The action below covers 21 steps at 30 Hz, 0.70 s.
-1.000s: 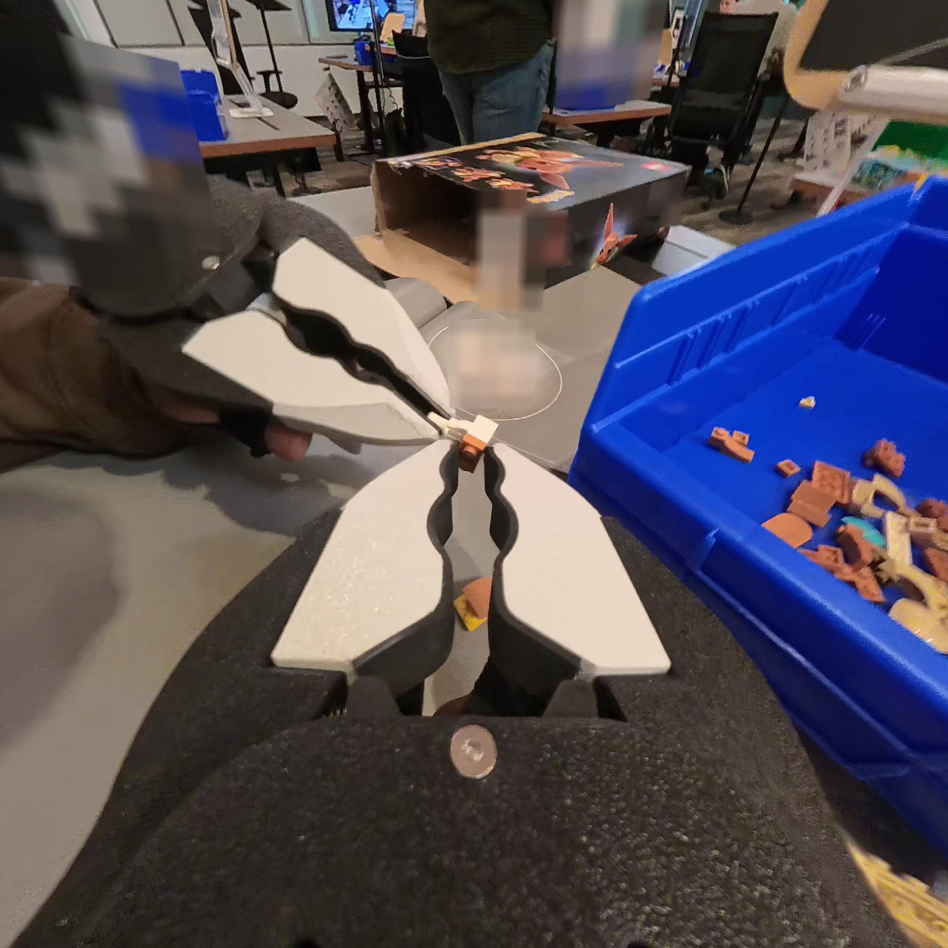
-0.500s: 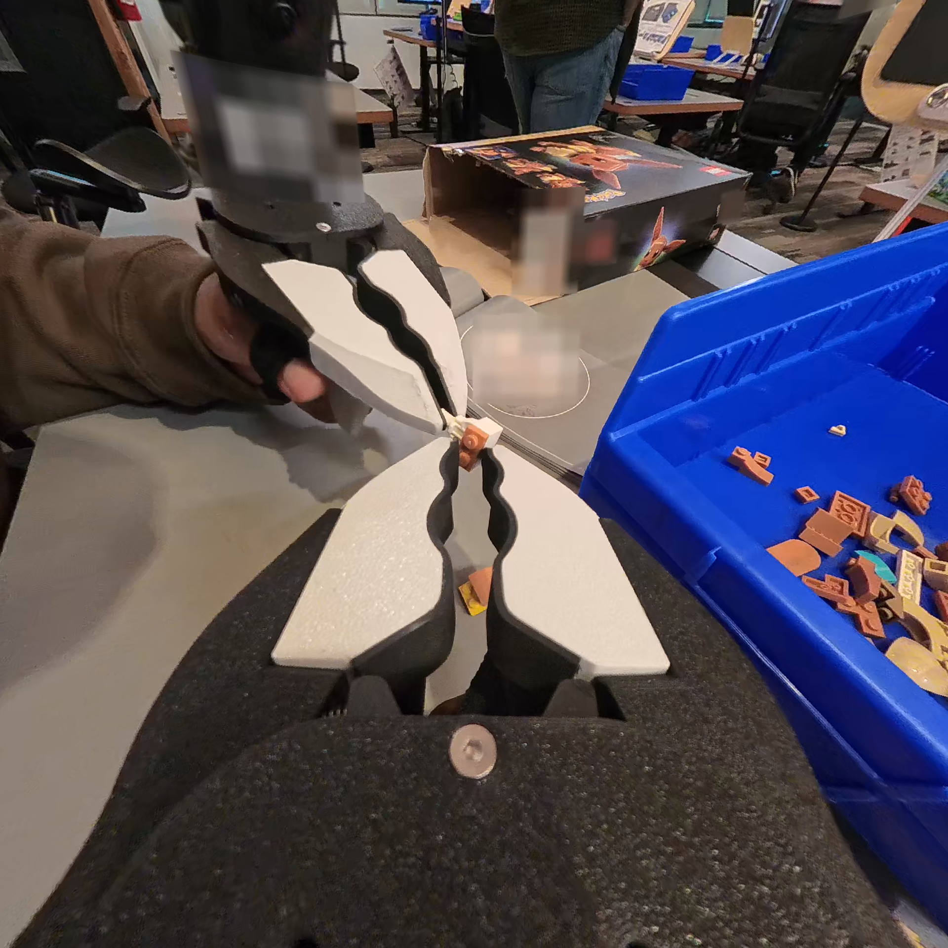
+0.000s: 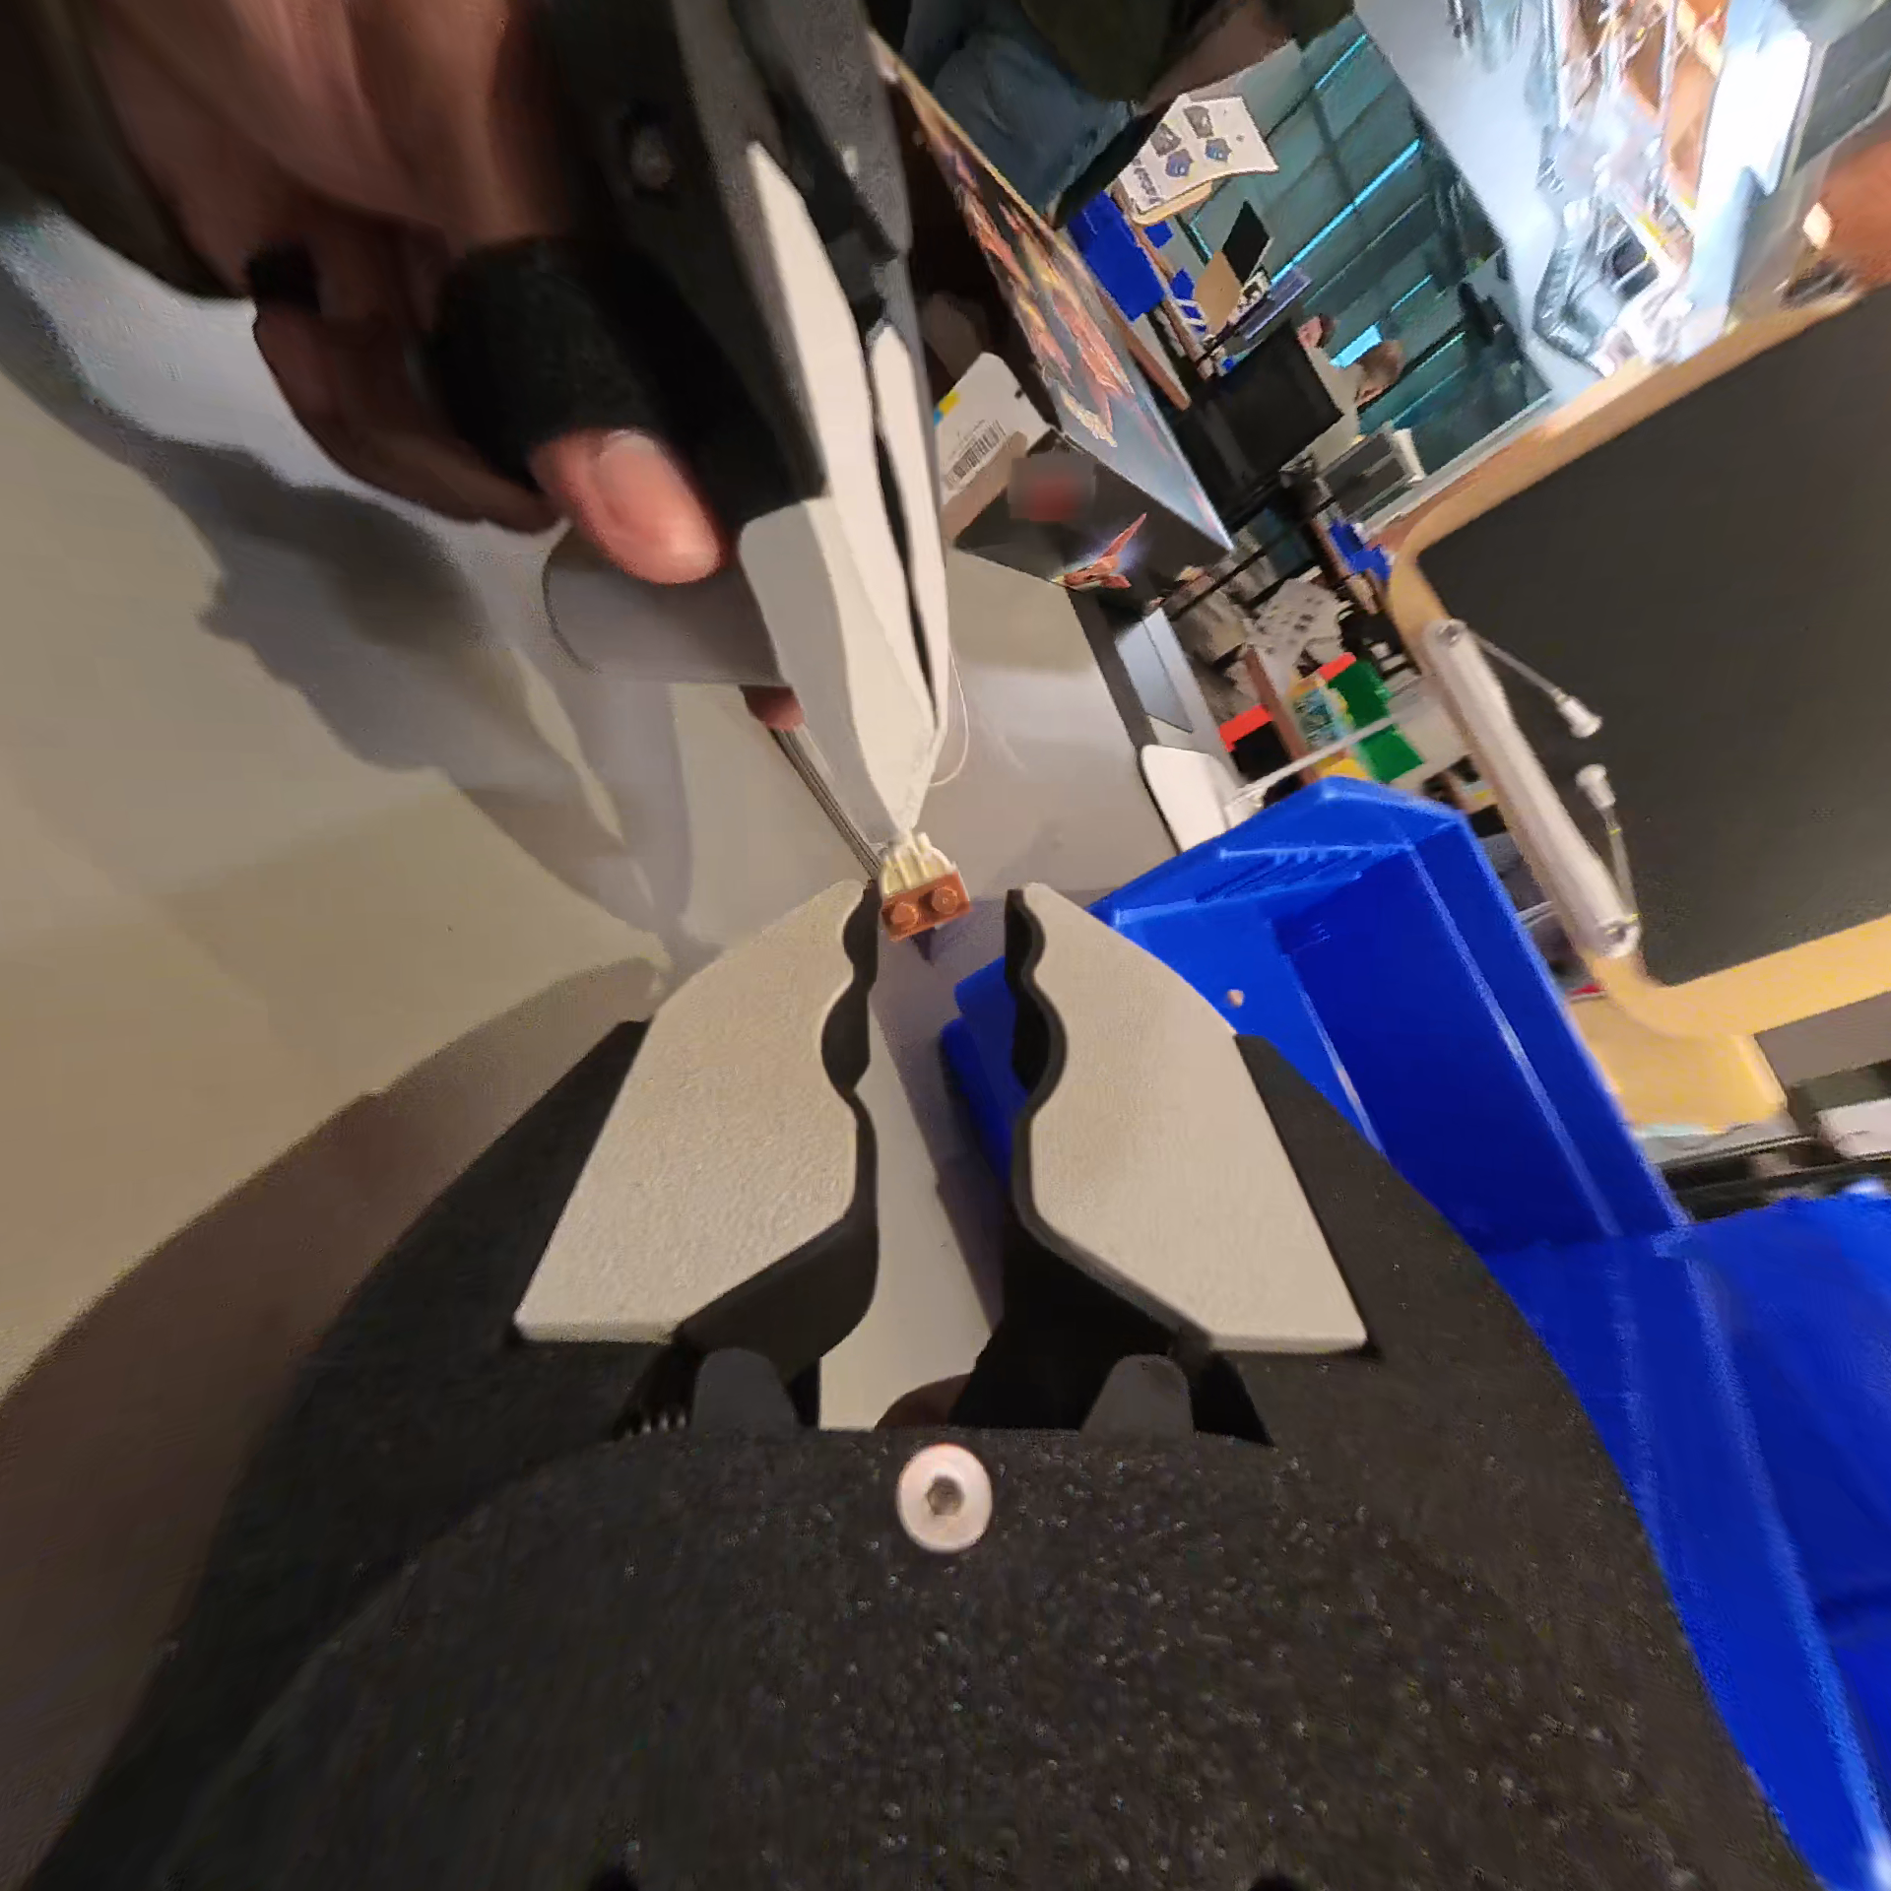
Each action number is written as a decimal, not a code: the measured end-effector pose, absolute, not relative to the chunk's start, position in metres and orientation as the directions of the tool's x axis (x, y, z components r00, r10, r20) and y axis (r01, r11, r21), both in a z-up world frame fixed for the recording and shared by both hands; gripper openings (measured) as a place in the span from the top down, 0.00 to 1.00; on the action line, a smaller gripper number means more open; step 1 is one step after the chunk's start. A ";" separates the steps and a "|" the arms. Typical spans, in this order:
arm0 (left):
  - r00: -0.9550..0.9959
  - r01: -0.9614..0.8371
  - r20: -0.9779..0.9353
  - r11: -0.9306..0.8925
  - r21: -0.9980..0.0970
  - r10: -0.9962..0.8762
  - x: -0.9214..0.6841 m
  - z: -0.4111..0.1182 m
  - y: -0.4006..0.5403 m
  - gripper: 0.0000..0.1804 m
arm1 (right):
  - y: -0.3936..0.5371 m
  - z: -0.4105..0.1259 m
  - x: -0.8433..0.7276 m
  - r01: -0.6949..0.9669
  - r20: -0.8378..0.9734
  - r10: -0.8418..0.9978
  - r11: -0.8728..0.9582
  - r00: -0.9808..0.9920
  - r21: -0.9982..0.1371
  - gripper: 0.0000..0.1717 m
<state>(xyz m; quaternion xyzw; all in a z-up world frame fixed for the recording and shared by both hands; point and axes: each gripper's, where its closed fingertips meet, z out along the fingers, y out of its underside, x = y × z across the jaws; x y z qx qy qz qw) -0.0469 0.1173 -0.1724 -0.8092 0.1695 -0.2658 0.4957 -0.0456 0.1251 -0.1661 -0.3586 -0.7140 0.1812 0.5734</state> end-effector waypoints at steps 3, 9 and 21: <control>0.822 -0.042 0.220 -0.442 -0.896 -0.525 -0.048 -0.173 0.118 0.98 | 0.125 -0.174 -0.046 0.339 0.761 0.640 0.742 -0.103 -0.578 0.85; 0.831 -0.102 0.174 -0.453 -0.886 -0.528 -0.047 -0.175 0.114 0.98 | 0.126 -0.176 -0.047 0.361 0.834 0.543 0.800 -0.098 -0.479 0.83; 0.798 -0.106 0.231 -0.507 -0.856 -0.557 -0.038 -0.185 0.111 0.86 | 0.122 -0.182 -0.047 0.364 0.839 0.528 0.812 -0.129 -0.456 0.90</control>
